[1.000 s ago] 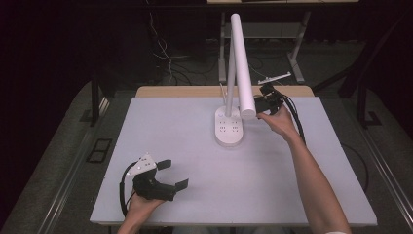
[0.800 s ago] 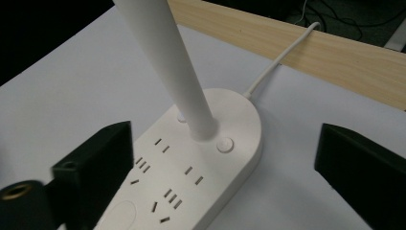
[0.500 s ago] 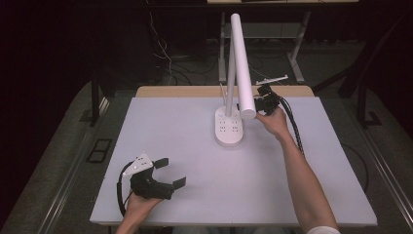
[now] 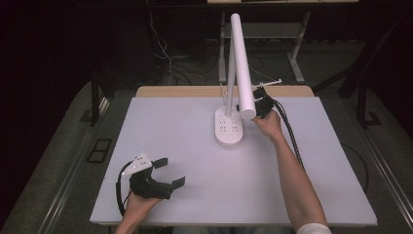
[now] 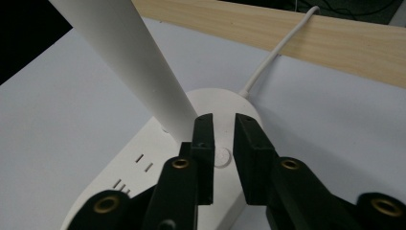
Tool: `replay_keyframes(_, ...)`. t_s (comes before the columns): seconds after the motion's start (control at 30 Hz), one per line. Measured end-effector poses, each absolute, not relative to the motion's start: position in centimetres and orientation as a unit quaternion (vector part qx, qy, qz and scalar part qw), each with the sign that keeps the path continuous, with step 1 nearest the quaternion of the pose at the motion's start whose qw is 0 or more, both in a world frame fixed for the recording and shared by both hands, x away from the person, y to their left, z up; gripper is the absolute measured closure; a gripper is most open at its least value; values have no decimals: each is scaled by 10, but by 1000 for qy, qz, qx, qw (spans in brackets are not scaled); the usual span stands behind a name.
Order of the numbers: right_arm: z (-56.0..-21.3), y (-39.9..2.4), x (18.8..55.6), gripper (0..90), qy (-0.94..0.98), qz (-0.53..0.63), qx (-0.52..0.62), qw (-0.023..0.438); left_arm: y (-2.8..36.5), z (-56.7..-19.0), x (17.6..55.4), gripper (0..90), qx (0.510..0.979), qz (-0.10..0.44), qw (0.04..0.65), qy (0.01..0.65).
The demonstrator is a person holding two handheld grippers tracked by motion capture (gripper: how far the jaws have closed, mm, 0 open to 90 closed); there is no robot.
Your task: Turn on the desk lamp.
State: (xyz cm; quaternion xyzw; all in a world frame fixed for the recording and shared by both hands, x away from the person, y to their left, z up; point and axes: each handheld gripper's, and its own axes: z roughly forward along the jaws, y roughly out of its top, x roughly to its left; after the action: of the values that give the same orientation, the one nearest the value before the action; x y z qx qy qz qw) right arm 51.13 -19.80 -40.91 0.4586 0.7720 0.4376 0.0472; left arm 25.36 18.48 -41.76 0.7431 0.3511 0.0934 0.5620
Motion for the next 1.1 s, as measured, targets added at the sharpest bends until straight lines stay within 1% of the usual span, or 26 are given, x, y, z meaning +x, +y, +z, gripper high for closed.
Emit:
replay_keyframes(0.03, -412, -197, 512, 834, 773, 435, 459, 45, 185, -418, 254, 0, 743, 93, 562, 351)
replay_keyframes(0.1, -414, -196, 513, 846, 775, 434, 458, 41, 185, -418, 254, 0, 743, 93, 562, 351)
replay_keyframes(0.2, -420, -193, 514, 896, 777, 427, 462, 33, 185, -418, 254, 0, 743, 91, 562, 352)
replay_keyframes(0.57, -431, -186, 517, 898, 773, 429, 466, 33, 185, -418, 254, 0, 743, 91, 560, 355)
replay_keyframes(0.63, -430, -184, 516, 899, 777, 424, 464, 38, 186, -419, 254, 0, 743, 91, 559, 355)
replay_keyframes(0.67, -429, -182, 515, 900, 784, 418, 456, 50, 185, -419, 254, 0, 743, 91, 560, 355)
replay_keyframes(0.77, -430, -183, 515, 900, 782, 421, 458, 48, 184, -419, 254, 0, 745, 91, 558, 354)
replay_keyframes(0.8, -431, -184, 515, 900, 776, 426, 463, 41, 184, -419, 254, 0, 746, 92, 557, 353)
replay_keyframes(1.1, -431, -181, 514, 899, 779, 422, 461, 51, 184, -419, 254, 0, 747, 92, 556, 352)
